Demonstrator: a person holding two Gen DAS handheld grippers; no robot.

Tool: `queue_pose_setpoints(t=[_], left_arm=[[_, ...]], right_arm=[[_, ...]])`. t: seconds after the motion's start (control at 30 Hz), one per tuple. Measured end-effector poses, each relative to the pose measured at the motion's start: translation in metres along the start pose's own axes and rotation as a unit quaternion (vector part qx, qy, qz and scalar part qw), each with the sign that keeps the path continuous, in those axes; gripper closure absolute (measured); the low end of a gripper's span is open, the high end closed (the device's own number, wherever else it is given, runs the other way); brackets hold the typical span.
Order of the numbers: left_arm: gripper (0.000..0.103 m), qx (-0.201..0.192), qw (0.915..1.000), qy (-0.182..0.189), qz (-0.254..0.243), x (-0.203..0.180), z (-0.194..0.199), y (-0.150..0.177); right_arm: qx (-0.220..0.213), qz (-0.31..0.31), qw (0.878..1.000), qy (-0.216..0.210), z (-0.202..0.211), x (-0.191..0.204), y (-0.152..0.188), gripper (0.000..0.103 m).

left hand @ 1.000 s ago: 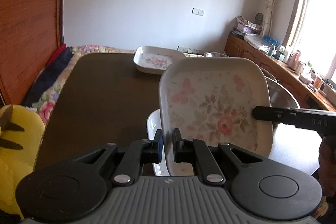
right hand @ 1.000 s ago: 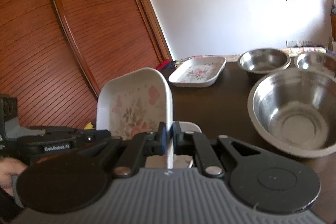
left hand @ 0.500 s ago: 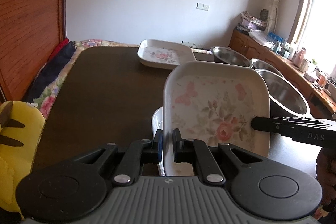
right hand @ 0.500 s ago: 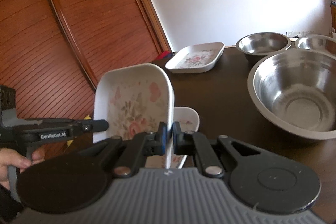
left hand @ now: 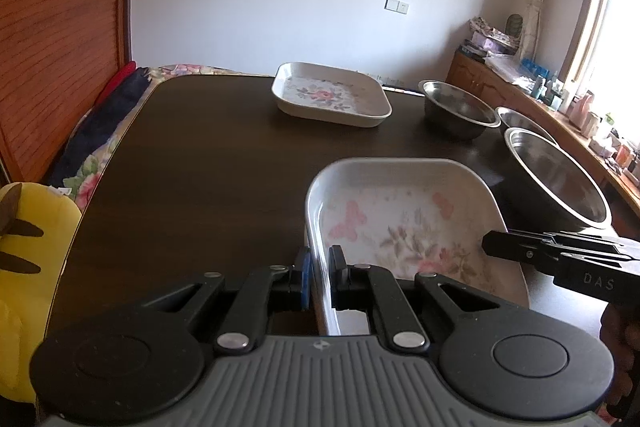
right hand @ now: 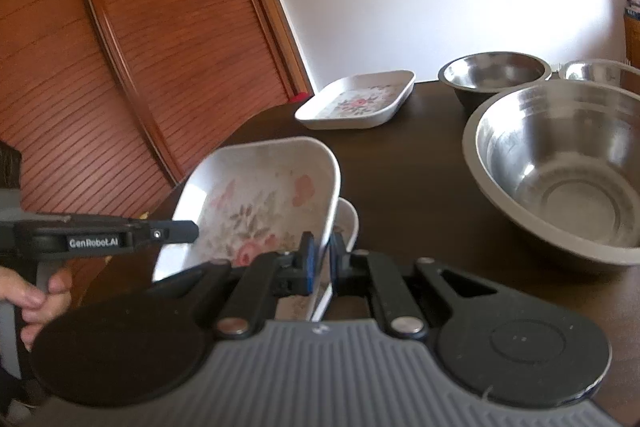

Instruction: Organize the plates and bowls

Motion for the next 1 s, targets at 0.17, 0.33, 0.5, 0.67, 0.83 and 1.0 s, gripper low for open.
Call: queue_pose_setpoints(t=[0.17,0.33,0.5,0.67,0.83,1.0], left_arm=[[0.064,0.001,1.0,0.001,0.005,0.004,-0.005,0.003],[0.064,-0.008,0.9999,-0.002,-0.005,0.001,-0.003,0.002],[0.063,-0.037,0.9989,-0.012,-0.025,-0.002,0.011,-0.005],[0.047,-0.072,0.9956,-0.02,-0.057,-0.012,0.028,-0.009],[0.036,-0.104,0.9909,-0.029,-0.08,-0.027,0.042,-0.008],[0.024,-0.119,0.9872,-0.021,-0.104,-0.045,0.048,-0.001]], right_arm=[[-0.006,0.014,1.0,0.009,-0.001,0.001,-0.002,0.093],[-0.025,0.027,0.999,0.021,0.005,0.002,-0.007,0.092],[-0.046,0.051,0.997,0.02,0.02,0.01,-0.01,0.093],[-0.07,0.075,0.994,0.023,0.039,0.017,-0.008,0.093],[-0.095,0.091,0.991,0.031,0.056,0.02,-0.002,0.093],[-0.114,0.102,0.987,0.038,0.069,0.024,0.002,0.093]])
Point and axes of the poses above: each gripper's, at about its wrist camera, not at the fingertips, and z roughly against the way its jaws point, x to its left, y to its underside, the point moved 8 cm from there along -z, roughly the way its jaws point, and after that the axes turned 6 degrees about -x, right-handed, at the moved point
